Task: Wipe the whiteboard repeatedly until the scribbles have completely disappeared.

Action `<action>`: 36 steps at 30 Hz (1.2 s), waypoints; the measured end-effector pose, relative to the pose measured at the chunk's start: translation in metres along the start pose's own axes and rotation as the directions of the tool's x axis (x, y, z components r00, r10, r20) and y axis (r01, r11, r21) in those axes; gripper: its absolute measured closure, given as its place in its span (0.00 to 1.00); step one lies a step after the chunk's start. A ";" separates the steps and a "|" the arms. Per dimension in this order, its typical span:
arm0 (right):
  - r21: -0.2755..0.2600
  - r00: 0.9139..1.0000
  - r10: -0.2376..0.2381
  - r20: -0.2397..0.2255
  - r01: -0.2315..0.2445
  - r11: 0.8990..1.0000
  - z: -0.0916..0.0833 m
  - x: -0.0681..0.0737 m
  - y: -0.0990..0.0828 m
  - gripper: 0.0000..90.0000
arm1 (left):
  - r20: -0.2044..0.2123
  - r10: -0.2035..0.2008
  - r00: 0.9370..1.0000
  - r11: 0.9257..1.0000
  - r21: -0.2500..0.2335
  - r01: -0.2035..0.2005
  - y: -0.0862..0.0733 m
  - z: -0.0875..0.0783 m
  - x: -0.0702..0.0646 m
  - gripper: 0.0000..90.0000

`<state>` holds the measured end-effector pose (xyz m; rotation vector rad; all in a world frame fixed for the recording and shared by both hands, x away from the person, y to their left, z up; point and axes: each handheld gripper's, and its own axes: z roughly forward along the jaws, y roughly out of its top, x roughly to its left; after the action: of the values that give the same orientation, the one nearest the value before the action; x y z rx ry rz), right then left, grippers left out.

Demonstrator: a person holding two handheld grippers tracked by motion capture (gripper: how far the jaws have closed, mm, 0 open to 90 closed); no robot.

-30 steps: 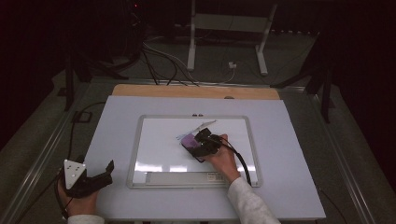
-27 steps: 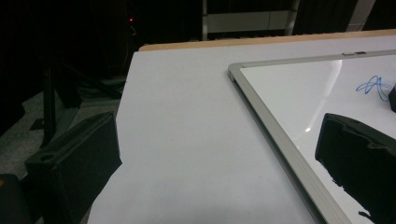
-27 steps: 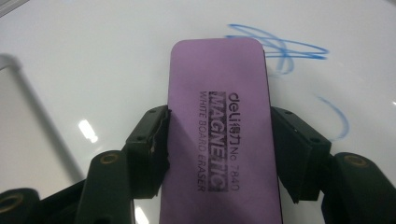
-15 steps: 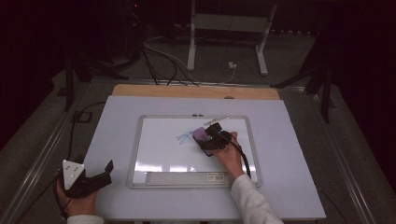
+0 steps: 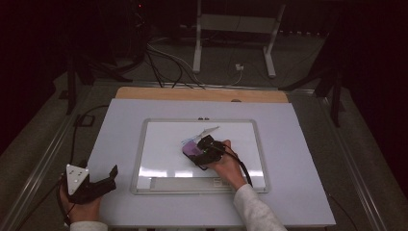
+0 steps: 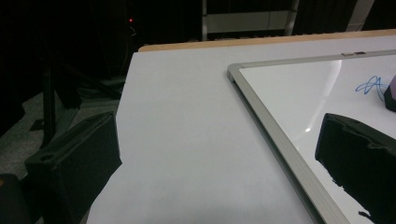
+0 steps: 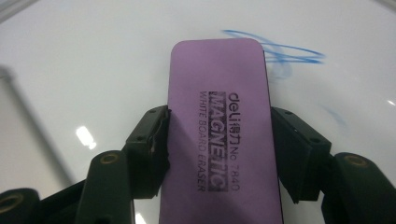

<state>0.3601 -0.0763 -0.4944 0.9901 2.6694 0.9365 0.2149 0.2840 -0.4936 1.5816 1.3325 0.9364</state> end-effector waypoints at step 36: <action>-0.023 0.997 0.049 0.059 -0.047 0.999 0.015 -0.006 0.018 0.46 | 0.000 -0.002 1.000 1.000 0.002 0.002 0.000 0.000 0.000 0.01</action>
<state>0.3799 -0.0620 -0.4961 1.0648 2.5925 0.9272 0.2153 0.2843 -0.4941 1.5813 1.3351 0.9344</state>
